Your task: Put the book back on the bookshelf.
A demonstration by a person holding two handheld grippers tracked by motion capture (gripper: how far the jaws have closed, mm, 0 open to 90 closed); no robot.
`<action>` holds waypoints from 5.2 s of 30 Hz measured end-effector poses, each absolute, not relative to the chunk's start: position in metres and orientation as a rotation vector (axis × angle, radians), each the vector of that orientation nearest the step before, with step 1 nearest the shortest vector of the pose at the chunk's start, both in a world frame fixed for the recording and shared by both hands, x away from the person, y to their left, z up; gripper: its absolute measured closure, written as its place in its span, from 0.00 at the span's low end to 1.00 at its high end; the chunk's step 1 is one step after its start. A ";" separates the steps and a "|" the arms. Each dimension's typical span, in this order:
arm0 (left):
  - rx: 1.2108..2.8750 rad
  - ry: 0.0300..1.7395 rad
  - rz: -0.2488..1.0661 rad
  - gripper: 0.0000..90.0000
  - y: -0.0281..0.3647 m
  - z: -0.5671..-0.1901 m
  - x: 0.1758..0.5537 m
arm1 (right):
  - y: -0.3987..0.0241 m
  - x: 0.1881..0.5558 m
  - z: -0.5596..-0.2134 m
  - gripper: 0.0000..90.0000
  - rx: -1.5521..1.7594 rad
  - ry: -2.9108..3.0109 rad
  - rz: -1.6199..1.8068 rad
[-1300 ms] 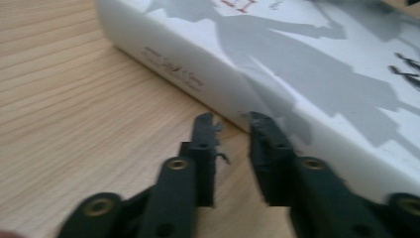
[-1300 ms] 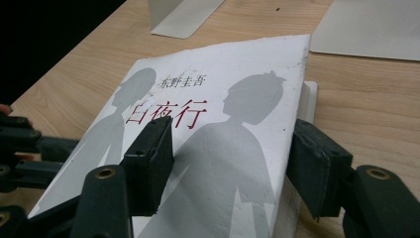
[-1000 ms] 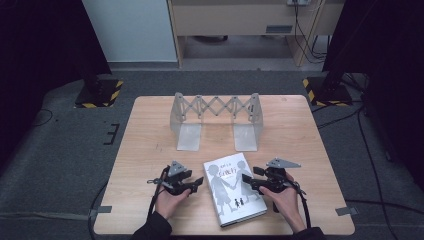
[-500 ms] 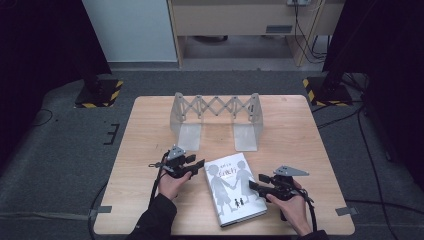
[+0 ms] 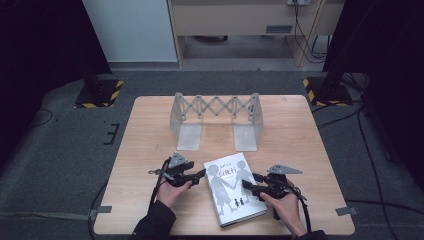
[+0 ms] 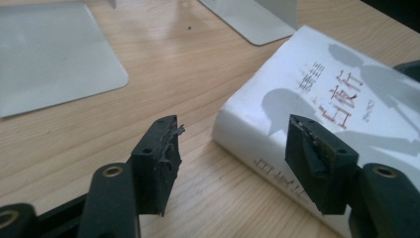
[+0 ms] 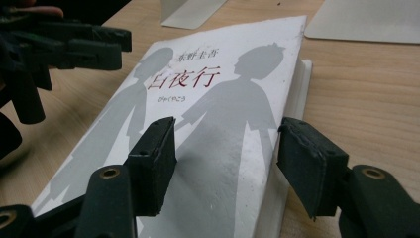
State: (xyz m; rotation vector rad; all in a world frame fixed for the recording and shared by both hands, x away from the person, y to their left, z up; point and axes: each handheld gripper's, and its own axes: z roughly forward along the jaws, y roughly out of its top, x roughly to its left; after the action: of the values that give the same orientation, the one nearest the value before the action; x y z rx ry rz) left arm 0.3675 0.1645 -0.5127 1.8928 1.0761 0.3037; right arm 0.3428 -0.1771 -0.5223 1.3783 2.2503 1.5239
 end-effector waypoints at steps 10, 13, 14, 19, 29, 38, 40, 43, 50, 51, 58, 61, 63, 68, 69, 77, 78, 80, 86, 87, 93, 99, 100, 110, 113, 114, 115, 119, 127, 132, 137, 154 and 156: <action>1.937 1.152 0.370 0.32 0.186 -0.520 0.358 | -0.177 0.346 -0.515 0.41 1.359 2.220 1.582; 1.960 1.163 0.380 0.32 0.186 -0.524 0.359 | -0.175 0.349 -0.517 0.41 1.362 2.230 1.563; 1.964 1.166 0.381 0.31 0.186 -0.525 0.360 | -0.175 0.351 -0.519 0.40 1.370 2.235 1.558; 1.990 1.171 0.402 0.29 0.185 -0.529 0.361 | -0.171 0.358 -0.527 0.37 1.388 2.274 1.508; 2.047 1.155 0.447 0.21 0.182 -0.535 0.363 | -0.171 0.357 -0.518 0.38 1.351 2.242 1.583; 2.109 1.131 0.476 0.10 0.175 -0.537 0.363 | -0.174 0.357 -0.508 0.40 1.343 2.192 1.661; 2.113 1.137 0.474 0.08 0.174 -0.537 0.364 | -0.174 0.357 -0.507 0.39 1.357 2.187 1.670; 2.117 1.154 0.474 0.04 0.174 -0.537 0.365 | -0.174 0.359 -0.510 0.38 1.366 2.212 1.638; 2.118 1.167 0.474 0.00 0.174 -0.537 0.365 | -0.175 0.359 -0.522 0.38 1.413 2.261 1.574; 2.118 1.167 0.473 0.00 0.174 -0.537 0.365 | -0.175 0.358 -0.522 0.38 1.419 2.267 1.575; 2.119 1.166 0.473 0.00 0.174 -0.537 0.365 | -0.168 0.358 -0.527 0.37 1.413 2.307 1.539; 2.119 1.166 0.473 0.00 0.174 -0.537 0.365 | -0.170 0.358 -0.522 0.37 1.381 2.300 1.535; 2.119 1.166 0.473 0.00 0.174 -0.537 0.365 | -0.171 0.356 -0.517 0.37 1.373 2.277 1.573; 2.118 1.167 0.473 0.00 0.174 -0.537 0.365 | -0.171 0.357 -0.513 0.37 1.345 2.270 1.581; 2.118 1.167 0.473 0.00 0.174 -0.537 0.365 | -0.171 0.357 -0.511 0.37 1.341 2.264 1.592; 2.118 1.167 0.473 0.00 0.174 -0.537 0.365 | -0.170 0.357 -0.503 0.37 1.323 2.241 1.636; 2.117 1.167 0.473 0.00 0.174 -0.537 0.365 | -0.170 0.357 -0.502 0.37 1.322 2.242 1.639; 2.118 1.167 0.473 0.00 0.174 -0.537 0.365 | -0.170 0.358 -0.501 0.37 1.317 2.239 1.647; 2.117 1.167 0.473 0.00 0.174 -0.537 0.365 | -0.167 0.360 -0.499 0.37 1.313 2.233 1.658; 2.117 1.167 0.473 0.00 0.174 -0.537 0.365 | -0.166 0.359 -0.500 0.36 1.325 2.234 1.657; 2.116 1.166 0.473 0.01 0.174 -0.537 0.365 | -0.168 0.355 -0.507 0.36 1.343 2.231 1.642; 2.113 1.168 0.473 0.01 0.174 -0.537 0.365 | -0.171 0.354 -0.502 0.38 1.336 2.230 1.692; 2.113 1.167 0.472 0.01 0.174 -0.537 0.365 | -0.170 0.355 -0.500 0.38 1.330 2.232 1.692; 2.112 1.161 0.472 0.03 0.174 -0.537 0.366 | -0.167 0.358 -0.504 0.37 1.345 2.246 1.687; 2.110 1.158 0.472 0.03 0.174 -0.537 0.365 | -0.168 0.355 -0.502 0.38 1.333 2.253 1.698; 2.110 1.155 0.473 0.04 0.174 -0.537 0.365 | -0.169 0.355 -0.501 0.38 1.334 2.250 1.703; 2.111 1.154 0.473 0.04 0.174 -0.537 0.365 | -0.168 0.356 -0.500 0.38 1.331 2.253 1.707; 2.112 1.152 0.472 0.05 0.174 -0.537 0.365 | -0.164 0.358 -0.501 0.35 1.327 2.264 1.690; 2.113 1.145 0.472 0.06 0.175 -0.537 0.364 | -0.166 0.357 -0.509 0.35 1.341 2.307 1.629; 2.112 1.144 0.472 0.06 0.175 -0.537 0.364 | -0.180 0.355 -0.516 0.34 1.313 2.296 1.528; 2.112 1.145 0.472 0.06 0.175 -0.537 0.364 | -0.182 0.351 -0.523 0.35 1.338 2.306 1.529; 2.112 1.144 0.471 0.06 0.175 -0.537 0.364 | -0.171 0.352 -0.509 0.32 1.260 2.291 1.568; 2.112 1.144 0.472 0.06 0.175 -0.537 0.364 | -0.170 0.354 -0.505 0.32 1.247 2.272 1.600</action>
State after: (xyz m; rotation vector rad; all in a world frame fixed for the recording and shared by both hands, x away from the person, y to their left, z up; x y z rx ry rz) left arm 0.3641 0.1751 -0.5367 2.1121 1.1438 0.4716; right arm 0.3538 -0.1698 -0.5050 1.2474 2.2719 1.6000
